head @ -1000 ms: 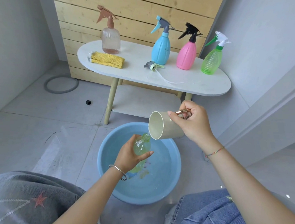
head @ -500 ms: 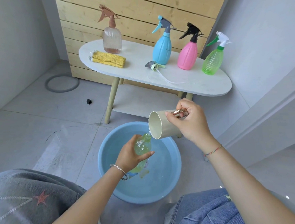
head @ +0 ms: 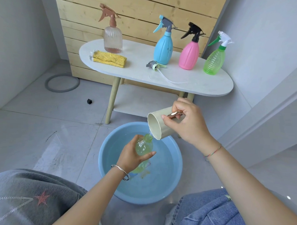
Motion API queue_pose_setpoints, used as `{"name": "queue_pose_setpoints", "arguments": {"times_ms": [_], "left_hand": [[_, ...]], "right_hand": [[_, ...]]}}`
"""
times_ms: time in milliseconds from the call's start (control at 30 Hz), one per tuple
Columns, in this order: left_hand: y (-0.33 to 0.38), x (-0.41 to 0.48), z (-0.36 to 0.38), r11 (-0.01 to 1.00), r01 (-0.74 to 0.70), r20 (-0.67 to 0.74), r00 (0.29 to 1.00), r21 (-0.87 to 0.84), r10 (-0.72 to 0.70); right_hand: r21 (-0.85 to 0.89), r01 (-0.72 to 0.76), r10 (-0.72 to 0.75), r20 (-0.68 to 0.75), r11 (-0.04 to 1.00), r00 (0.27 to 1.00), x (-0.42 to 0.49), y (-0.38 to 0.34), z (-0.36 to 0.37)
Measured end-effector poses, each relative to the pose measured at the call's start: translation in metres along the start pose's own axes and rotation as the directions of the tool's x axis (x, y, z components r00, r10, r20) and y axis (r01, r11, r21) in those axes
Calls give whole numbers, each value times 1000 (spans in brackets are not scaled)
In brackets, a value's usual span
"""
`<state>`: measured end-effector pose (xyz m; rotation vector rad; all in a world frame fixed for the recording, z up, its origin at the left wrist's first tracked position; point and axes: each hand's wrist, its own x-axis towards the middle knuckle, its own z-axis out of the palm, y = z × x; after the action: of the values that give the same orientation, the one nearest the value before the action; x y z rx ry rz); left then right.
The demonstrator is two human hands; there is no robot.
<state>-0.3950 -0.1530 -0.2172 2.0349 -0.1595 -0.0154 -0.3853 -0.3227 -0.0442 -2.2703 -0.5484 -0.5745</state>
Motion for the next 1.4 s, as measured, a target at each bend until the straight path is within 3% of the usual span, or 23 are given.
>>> {"name": "queue_pose_setpoints", "arguments": {"times_ms": [400,633,700,800,900,1000,1167,1300,1400], "left_hand": [[3,-1,0,1000,11,-4,1000,-1,-11],[5,-1,-1,1000,21,-3,1000,-5,-21],[4,-1,-2,1000,25,-2,1000,-15,-25],[2,0,-5,998,50,-9,999,-35,-51],[1,0,-9,995,84,-40,996,-46,-86],[-3,2,-12,993,104,-76,991,-62,-108],[-12,5,-15,984,150,-92,983,-100,-160],[-21,6,-17,979,175,-111,976,-101,-186],[-22,6,-21,973,209,-138,965,-100,-221]], "right_hand": [[-140,186,-177,76,973,981,-1,-5,8],[-122,158,-152,62,980,987,-2,-3,11],[-63,82,-82,-1,995,997,-1,-1,10],[108,-146,157,-107,983,982,1,6,8],[315,-384,442,-136,868,887,1,25,10],[397,-546,627,-104,738,772,-6,51,24],[312,-708,743,8,634,669,-39,93,67],[26,-800,788,162,599,595,-80,120,100],[-179,-764,782,221,620,583,-105,132,116]]}}
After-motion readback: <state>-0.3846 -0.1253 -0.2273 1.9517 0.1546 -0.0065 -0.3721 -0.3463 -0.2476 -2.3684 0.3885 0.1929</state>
